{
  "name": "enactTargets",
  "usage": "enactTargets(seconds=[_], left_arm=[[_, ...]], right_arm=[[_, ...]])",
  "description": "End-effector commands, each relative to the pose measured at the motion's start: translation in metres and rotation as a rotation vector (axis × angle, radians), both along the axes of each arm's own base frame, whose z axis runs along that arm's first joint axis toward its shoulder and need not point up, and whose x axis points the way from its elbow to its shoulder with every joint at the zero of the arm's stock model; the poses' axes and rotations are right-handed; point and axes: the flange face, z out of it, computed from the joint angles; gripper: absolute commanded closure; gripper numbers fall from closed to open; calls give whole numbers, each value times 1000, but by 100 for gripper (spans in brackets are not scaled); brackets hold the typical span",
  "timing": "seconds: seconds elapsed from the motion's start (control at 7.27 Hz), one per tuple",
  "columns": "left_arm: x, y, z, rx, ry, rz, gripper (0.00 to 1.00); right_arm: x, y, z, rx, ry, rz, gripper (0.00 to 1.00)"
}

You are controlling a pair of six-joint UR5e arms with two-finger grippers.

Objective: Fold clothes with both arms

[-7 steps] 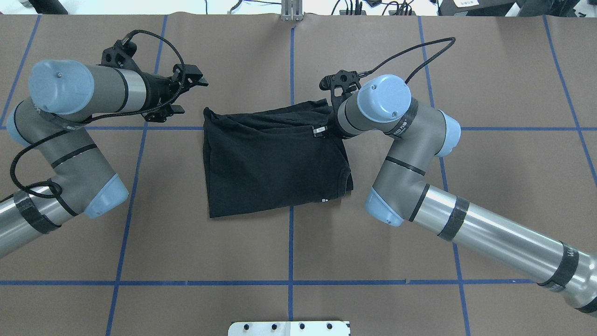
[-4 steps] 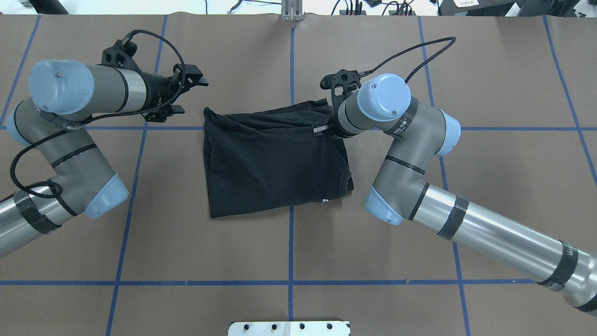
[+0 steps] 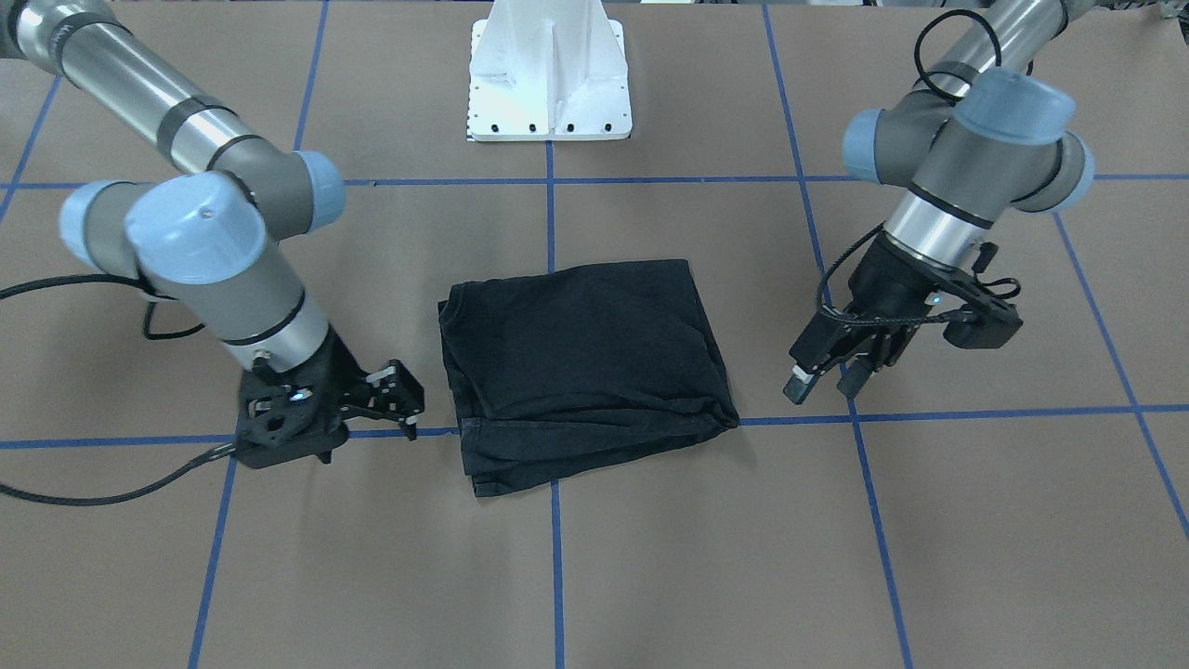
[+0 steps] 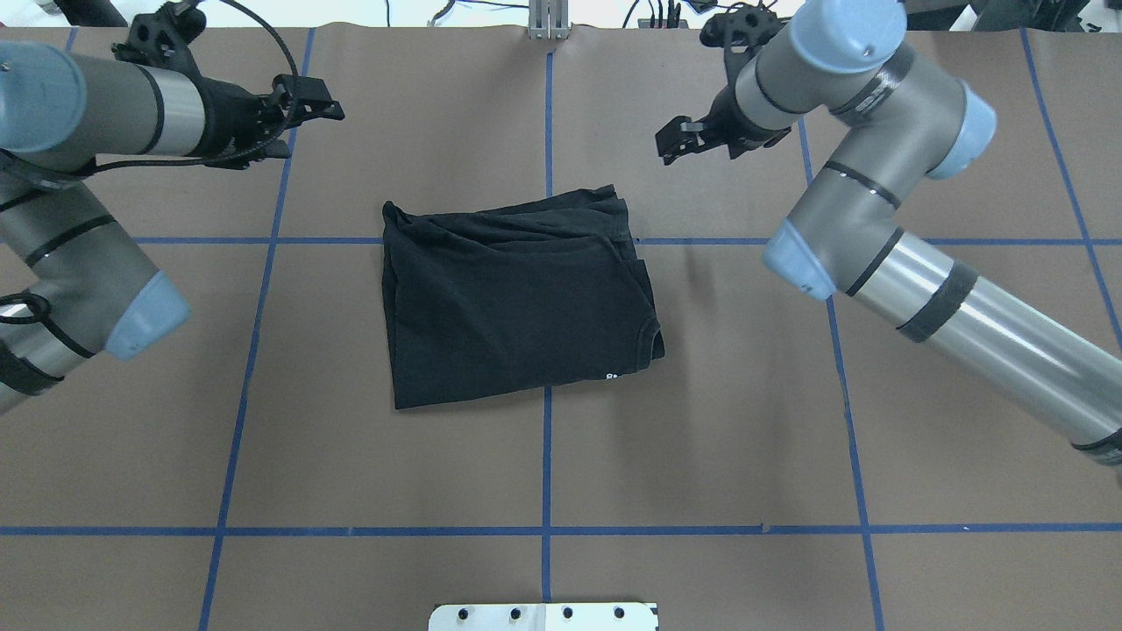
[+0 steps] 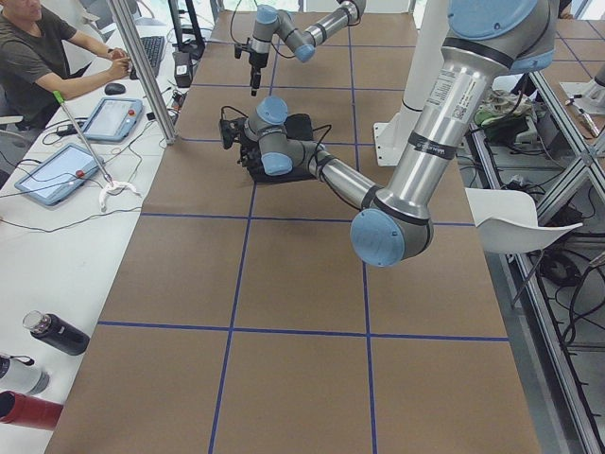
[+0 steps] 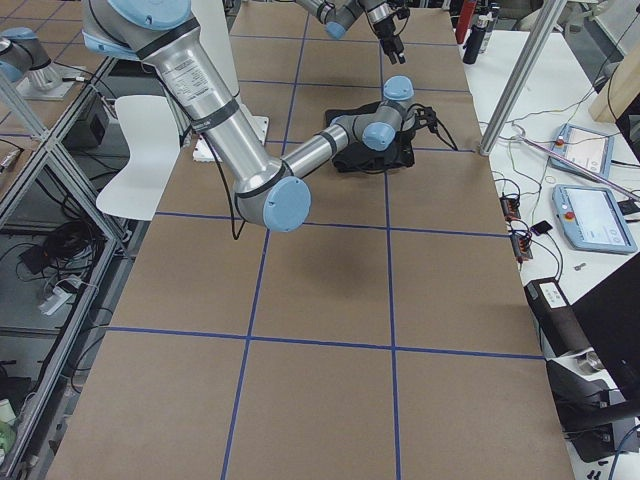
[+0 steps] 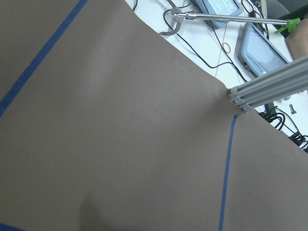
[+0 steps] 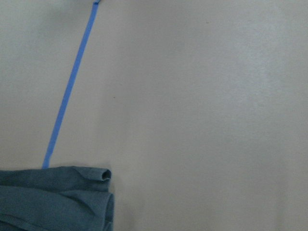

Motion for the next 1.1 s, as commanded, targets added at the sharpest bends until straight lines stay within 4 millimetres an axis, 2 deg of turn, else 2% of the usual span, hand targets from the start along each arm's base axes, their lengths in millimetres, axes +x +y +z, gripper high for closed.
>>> enactTargets(seconds=[0.0, 0.14, 0.28, 0.41, 0.55, 0.69, 0.83, 0.96], left_arm=[[-76, 3, 57, 168, -202, 35, 1], [-118, 5, 84, 244, -305, 43, 1], [-149, 10, 106, 297, -370, 80, 1], [-172, 14, 127, 316, -425, 95, 1], [-193, 18, 148, 347, -496, 114, 0], [-210, 23, 158, 358, -519, 123, 0], [-222, 39, 170, 426, -494, 220, 0], [-243, 41, 174, 504, -546, 245, 0]], right_arm=[[104, -13, 43, -32, 95, -27, 0], [139, 1, 74, -57, 144, -39, 0], [178, 26, 110, -54, 173, -40, 0], [218, 41, 151, -82, 187, -36, 0], [246, 66, 185, -105, 199, -22, 0], [268, 86, 198, -97, 191, 7, 0], [271, 88, 204, -110, 193, 19, 0], [288, 97, 226, -150, 205, 36, 0]])
